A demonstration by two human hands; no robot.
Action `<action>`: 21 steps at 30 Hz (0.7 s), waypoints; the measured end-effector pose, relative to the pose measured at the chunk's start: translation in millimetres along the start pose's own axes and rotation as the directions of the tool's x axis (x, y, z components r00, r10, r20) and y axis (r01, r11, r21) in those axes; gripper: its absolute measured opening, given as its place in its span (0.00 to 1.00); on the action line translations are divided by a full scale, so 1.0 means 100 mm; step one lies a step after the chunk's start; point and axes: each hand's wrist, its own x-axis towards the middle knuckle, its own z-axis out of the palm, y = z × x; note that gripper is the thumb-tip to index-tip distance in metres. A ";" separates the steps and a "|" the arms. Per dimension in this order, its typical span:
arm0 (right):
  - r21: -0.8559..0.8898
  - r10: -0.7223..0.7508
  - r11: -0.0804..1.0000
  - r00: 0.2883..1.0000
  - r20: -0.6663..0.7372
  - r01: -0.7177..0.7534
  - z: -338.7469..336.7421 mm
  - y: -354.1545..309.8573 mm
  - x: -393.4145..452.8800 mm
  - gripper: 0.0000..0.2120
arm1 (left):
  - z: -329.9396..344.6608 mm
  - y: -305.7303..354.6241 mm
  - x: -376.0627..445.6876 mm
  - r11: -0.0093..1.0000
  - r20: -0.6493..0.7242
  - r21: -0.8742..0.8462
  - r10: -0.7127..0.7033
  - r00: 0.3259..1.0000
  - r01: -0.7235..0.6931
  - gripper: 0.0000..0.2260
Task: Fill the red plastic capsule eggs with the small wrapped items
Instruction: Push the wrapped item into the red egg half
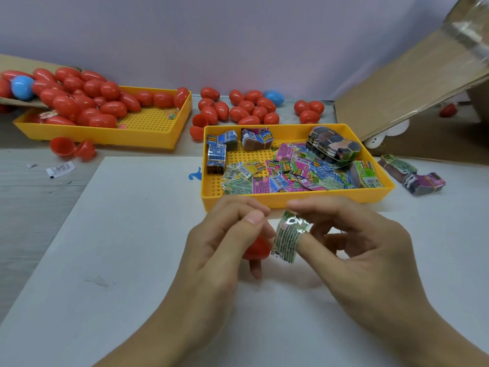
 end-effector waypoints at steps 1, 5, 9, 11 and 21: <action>-0.017 -0.019 1.000 1.000 0.006 0.019 0.00 -0.01 -0.01 0.16 | 0.01 0.01 0.00 1.000 0.009 0.018 0.005 1.000 -0.005 0.14; -0.067 -0.074 0.995 0.997 0.034 0.076 -0.04 -0.04 -0.01 0.13 | 0.02 0.03 0.00 0.998 0.008 0.070 0.000 1.000 0.000 0.14; -0.134 -0.152 0.978 0.985 0.075 0.161 -0.06 -0.06 0.00 0.14 | 0.04 0.03 0.00 0.968 -0.010 0.238 0.078 0.997 -0.073 0.10; -0.167 -0.164 0.970 0.983 0.078 0.175 -0.08 -0.05 0.00 0.17 | 0.03 0.02 -0.01 0.955 -0.023 0.281 0.109 0.994 -0.098 0.08; -0.155 -0.029 0.987 0.999 0.030 0.034 -0.07 0.01 0.01 0.15 | 0.02 0.00 0.00 0.958 -0.047 0.256 0.142 0.989 -0.126 0.05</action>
